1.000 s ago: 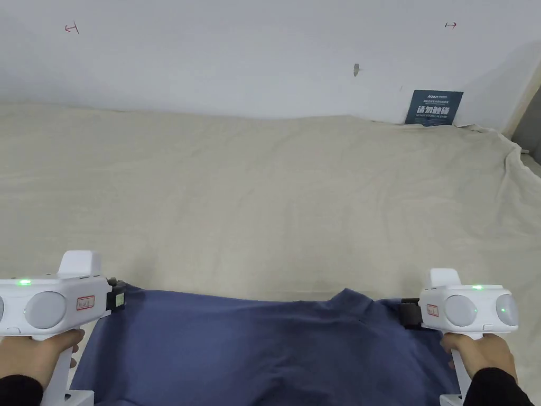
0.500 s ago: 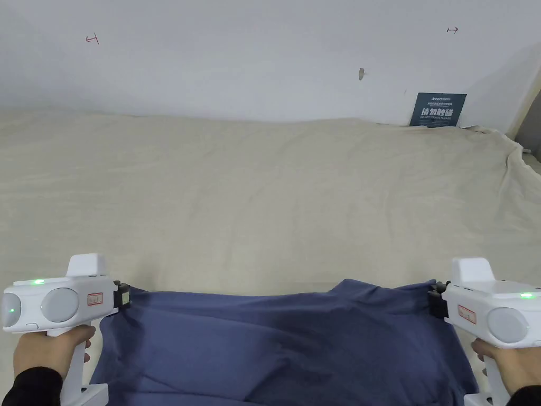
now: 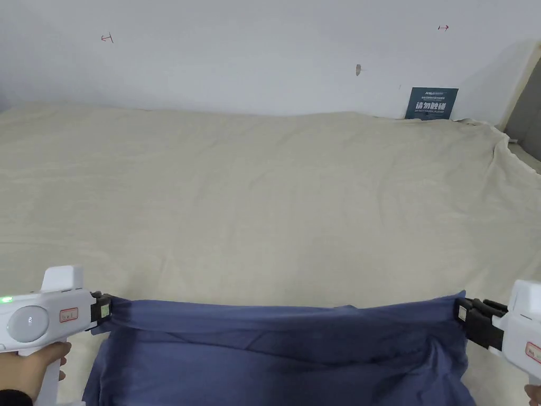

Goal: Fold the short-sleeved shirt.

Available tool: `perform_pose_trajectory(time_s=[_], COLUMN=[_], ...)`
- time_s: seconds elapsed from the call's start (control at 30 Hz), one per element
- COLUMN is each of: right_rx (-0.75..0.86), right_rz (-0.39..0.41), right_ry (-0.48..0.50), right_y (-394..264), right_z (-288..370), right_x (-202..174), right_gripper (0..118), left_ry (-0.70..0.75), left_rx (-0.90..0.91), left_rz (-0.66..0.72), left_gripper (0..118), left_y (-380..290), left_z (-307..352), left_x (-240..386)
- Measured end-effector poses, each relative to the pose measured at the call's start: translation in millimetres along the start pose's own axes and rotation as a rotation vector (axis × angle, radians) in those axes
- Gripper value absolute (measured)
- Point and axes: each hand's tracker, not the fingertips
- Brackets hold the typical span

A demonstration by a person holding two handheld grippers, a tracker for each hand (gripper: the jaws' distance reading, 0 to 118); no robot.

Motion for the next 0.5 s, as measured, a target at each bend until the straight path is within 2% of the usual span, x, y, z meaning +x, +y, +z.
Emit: perform_pose_trajectory(time_s=[0.33,0.4,0.5], right_rx=[-0.157,-0.187,-0.221], right_rz=[-0.057,-0.077,-0.107], right_ry=[-0.081,-0.105,-0.138], right_y=[-88,-107,-122], right_z=[0,-13,-25], right_x=[4,21,25], right_gripper=[2,2,2], left_ry=[0.010,0.023,0.036], left_rx=[-0.088,-0.099,-0.115], left_rz=[-0.011,-0.022,-0.035], left_gripper=[0,0,0], left_y=[-81,-93,-107], left_z=[1,-3,-19], left_x=[-11,-10,-15])
